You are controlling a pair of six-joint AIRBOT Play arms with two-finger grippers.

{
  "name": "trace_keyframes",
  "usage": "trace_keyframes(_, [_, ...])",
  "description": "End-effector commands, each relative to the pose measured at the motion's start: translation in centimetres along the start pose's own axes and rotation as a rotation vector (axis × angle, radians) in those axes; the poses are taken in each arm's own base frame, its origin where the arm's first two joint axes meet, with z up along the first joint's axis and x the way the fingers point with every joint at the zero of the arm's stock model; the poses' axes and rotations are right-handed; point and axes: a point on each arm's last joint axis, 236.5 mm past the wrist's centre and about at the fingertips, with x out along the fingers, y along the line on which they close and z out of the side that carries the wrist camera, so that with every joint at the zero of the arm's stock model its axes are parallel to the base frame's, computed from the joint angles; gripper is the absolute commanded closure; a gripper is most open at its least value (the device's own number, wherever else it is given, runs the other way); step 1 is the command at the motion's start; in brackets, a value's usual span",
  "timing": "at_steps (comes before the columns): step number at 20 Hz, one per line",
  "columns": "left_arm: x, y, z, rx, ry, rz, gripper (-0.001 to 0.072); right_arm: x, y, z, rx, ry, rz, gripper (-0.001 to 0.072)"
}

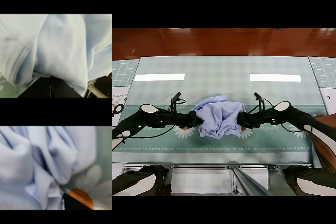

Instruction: Fold the shirts.

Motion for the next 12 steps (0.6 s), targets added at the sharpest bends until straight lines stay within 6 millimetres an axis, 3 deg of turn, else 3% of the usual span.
trace_keyframes(1, [0.0, -0.1, -0.1, 0.000, 0.006, -0.005, 0.0686, 2.4, 1.8, 0.7, -0.003, 0.009, 0.034, 0.0386])
trace_keyframes(2, [0.0, -0.2, -0.3, 0.001, 0.012, -0.009, 0.0685, 2.4, 2.5, 0.6, -0.015, 0.021, 0.047, 0.0583])
trace_keyframes(3, [-0.2, -0.4, -0.3, 0.004, 0.018, -0.016, 0.0685, 2.1, 3.5, 0.6, -0.058, 0.031, 0.066, 0.0687])
trace_keyframes(6, [-2.3, -2.2, 1.2, 0.036, -0.002, -0.070, 0.0686, -1.6, 5.5, 2.0, -0.172, 0.024, 0.040, 0.0687])
trace_keyframes(8, [-5.8, -5.0, 4.1, 0.106, -0.093, -0.111, 0.0686, -6.8, 6.1, 4.8, -0.255, -0.060, -0.067, 0.0688])
trace_keyframes(9, [-8.5, -7.1, 6.1, 0.166, -0.170, -0.126, 0.0686, -10.4, 6.7, 6.7, -0.297, -0.132, -0.128, 0.0688])
trace_keyframes(12, [-18.3, -15.4, 11.0, 0.388, -0.447, -0.148, 0.0686, -22.4, 11.0, 11.0, -0.417, -0.378, -0.249, 0.0688])
